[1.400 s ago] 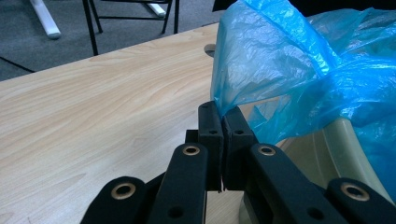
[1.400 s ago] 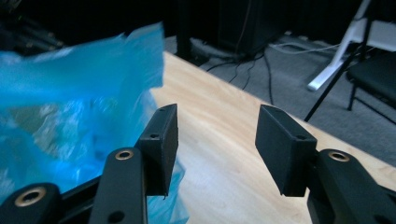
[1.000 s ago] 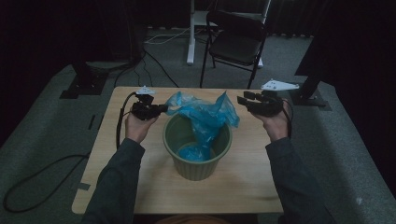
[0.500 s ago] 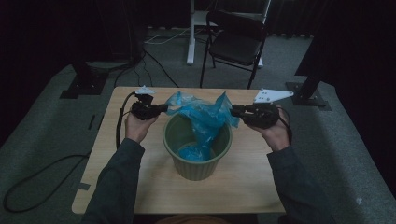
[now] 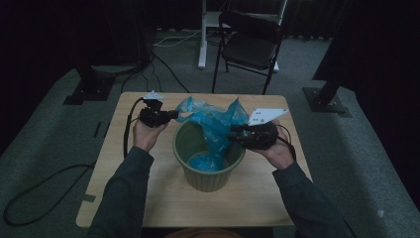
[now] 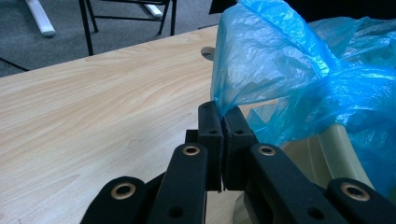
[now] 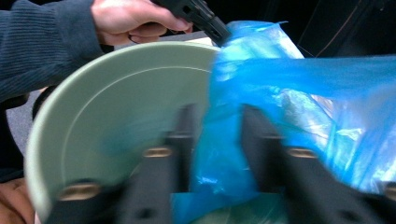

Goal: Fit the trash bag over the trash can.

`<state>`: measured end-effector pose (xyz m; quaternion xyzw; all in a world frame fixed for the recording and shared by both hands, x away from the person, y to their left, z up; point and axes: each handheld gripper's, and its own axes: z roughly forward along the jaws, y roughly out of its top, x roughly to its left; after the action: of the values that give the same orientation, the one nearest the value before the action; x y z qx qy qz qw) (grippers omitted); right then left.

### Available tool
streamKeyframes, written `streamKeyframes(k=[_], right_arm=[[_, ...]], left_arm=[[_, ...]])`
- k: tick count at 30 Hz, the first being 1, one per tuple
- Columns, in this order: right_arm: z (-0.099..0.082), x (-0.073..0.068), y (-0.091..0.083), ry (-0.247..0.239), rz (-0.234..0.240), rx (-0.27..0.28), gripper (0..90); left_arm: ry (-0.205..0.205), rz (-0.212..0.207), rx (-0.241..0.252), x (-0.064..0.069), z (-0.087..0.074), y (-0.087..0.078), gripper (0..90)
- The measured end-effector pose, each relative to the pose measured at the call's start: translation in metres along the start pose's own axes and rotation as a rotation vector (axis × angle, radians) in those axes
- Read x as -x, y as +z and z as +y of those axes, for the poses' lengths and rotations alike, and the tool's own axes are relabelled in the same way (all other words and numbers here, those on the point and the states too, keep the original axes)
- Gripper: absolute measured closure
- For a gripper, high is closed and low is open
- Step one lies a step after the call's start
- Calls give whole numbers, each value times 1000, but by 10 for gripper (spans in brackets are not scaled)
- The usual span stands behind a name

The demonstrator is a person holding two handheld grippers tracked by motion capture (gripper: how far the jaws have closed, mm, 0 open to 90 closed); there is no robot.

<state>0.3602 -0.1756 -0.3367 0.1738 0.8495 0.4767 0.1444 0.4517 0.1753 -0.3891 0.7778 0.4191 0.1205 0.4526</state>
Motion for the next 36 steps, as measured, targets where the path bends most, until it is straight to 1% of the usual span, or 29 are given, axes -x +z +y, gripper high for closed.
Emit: streamKeyframes(k=[1,2,3,4,5,6,7,8,9,10,11,13,15,17,19,20,21,22,24,25,26,29,33,34,36], right_arm=[[0,0,0,0,0,0,753],[0,1,1,4,-2,-3,831],[0,1,1,4,-2,-3,831],[-1,3,1,9,-10,-6,891],[-6,9,-4,38,-28,-6,900],[-6,9,-4,38,-28,-6,900],[-11,12,-9,54,-38,-7,900],[-15,14,-11,64,-42,-7,900],[-15,14,-11,64,-42,-7,900],[-22,19,-15,86,-51,-15,900],[-26,21,-17,96,-59,-17,900],[-32,25,-17,122,-49,-16,900],[-36,27,-16,128,-44,-20,900],[-37,27,-15,131,-43,-22,900],[-36,27,-14,128,-39,-15,900],[-35,27,-14,129,-38,-15,900],[-34,26,-14,127,-38,-13,900],[-33,26,-13,126,-34,-10,900],[-32,25,-12,126,-34,-10,900],[-30,25,-10,121,-34,-10,900],[-29,24,-9,120,-31,-11,900],[-28,24,-6,120,-29,-12,899],[-27,23,-4,120,-29,-14,899],[-26,24,-3,118,-29,-12,899],[-23,23,-3,117,-28,-8,899]], left_arm=[[0,0,0,0,0,0,882],[-4,1,1,-1,0,-1,882],[-4,1,1,-1,0,-1,882],[-11,10,-1,-3,-1,-2,882],[-16,13,-2,-5,-1,-3,882],[-23,15,0,-6,-2,-4,882],[-37,13,8,-9,-2,-7,882],[-43,9,12,-10,-2,-8,882],[-43,9,12,-10,-2,-8,882],[-52,-10,20,-11,-2,-9,881],[-52,-10,20,-11,-2,-9,880],[-44,-16,16,-7,0,-8,881],[-41,-21,13,-5,1,-6,875],[-46,-27,18,-4,2,-6,841],[-55,-56,43,-2,3,-10,795],[-55,-56,43,-2,3,-10,781],[-49,-66,59,1,5,-14,766],[-49,-66,59,1,5,-14,751],[-34,-75,77,6,8,-19,740],[-16,-77,90,10,12,-24,730],[-16,-77,90,10,12,-24,724],[-7,-87,116,17,17,-31,715],[-9,-103,123,21,20,-33,683],[-14,-98,108,21,22,-31,683],[-15,-87,109,21,22,-29,665]])
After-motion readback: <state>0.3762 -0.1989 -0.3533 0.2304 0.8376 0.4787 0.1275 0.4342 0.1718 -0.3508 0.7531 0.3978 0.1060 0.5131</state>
